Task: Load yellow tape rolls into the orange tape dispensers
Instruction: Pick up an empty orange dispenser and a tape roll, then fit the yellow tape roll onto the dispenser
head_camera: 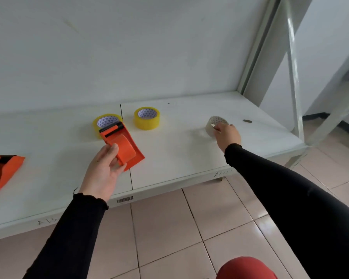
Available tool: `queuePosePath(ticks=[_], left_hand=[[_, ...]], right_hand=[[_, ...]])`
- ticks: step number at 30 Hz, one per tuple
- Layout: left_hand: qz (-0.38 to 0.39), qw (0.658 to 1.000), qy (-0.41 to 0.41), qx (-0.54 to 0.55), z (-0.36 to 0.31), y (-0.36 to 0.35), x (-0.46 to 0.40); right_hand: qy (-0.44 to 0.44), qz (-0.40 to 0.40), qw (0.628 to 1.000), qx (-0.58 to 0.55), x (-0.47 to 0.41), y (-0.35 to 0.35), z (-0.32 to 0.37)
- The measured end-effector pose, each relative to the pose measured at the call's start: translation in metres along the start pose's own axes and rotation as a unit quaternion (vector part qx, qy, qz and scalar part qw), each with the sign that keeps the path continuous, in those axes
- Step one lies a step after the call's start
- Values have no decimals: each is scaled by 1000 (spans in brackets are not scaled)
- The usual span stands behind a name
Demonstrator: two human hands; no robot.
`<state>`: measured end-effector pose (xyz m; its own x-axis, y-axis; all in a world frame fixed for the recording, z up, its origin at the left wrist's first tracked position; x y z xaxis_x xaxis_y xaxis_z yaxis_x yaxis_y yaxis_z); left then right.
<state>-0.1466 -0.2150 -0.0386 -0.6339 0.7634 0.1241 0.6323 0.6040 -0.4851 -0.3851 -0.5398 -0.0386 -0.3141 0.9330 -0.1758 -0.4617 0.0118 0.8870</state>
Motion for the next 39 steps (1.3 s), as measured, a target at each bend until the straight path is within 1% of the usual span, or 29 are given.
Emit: queuePosePath(ticks=[5,7,8,9,11,13,15,18,21,23,25,27,29,31,32,33,34,36,37,39], left_hand=[[-20,1000,5,6,5,1,-4],[-39,999,6,14,3,7,-5],[-48,999,4,14,1,10,-4],[-55,998,1,13,-2,15,-4],[-70,998,-5,11,-7,26,-4],[-92,996,-11,15,-13,39,-4],[-114,993,-17,23,-18,50,-5],[-133,990,-30,22,-26,65,-6],[-145,989,-38,20,-32,78,-7],[-149,988,-38,21,-34,82,-7],[-156,987,-35,16,-36,85,-7],[-167,985,-32,8,-36,89,-6],[-169,985,-29,-3,-35,91,-6],[-165,986,-24,-6,-35,92,-7],[-164,986,-22,-3,-35,92,-8],[-164,986,-21,4,-35,91,-8],[-162,987,-20,15,-35,90,-8],[-155,987,-24,31,-35,85,-7],[-152,987,-26,35,-36,83,-6],[-146,988,-33,44,-38,79,-4]], right_hand=[[-27,-4,998,64,-18,3,-21],[-26,-8,994,102,-22,1,-13],[-11,-19,993,116,-24,1,-2],[10,-27,993,118,-24,0,15],[63,-26,995,73,-20,-9,60],[132,-9,991,15,-9,-22,118],[206,15,978,-20,6,-38,179],[299,88,950,-30,31,-73,260],[355,168,919,23,53,-113,317],[354,218,907,62,57,-141,337],[333,265,898,112,56,-167,342],[320,261,900,141,54,-177,342],[307,216,918,129,53,-169,335],[274,180,944,39,51,-156,321],[246,183,951,-37,50,-152,312],[210,193,948,-140,50,-145,303],[168,209,931,-248,53,-137,294],[90,250,865,-426,62,-120,280],[60,275,830,-481,69,-110,275],[20,317,773,-549,83,-91,266]])
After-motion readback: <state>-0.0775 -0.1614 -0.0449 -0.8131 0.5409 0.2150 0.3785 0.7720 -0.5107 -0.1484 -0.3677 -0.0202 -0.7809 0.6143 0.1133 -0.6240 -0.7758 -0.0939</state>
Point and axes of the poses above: each hand's wrist, its own x-axis away from the middle knuckle, its own y-axis out of the back of the hand, z = x × y, the point moved 8 cm from there along -x, towards the middle knuckle, and after that the axes turned 3 degrees about x, right-handed, at the moved point
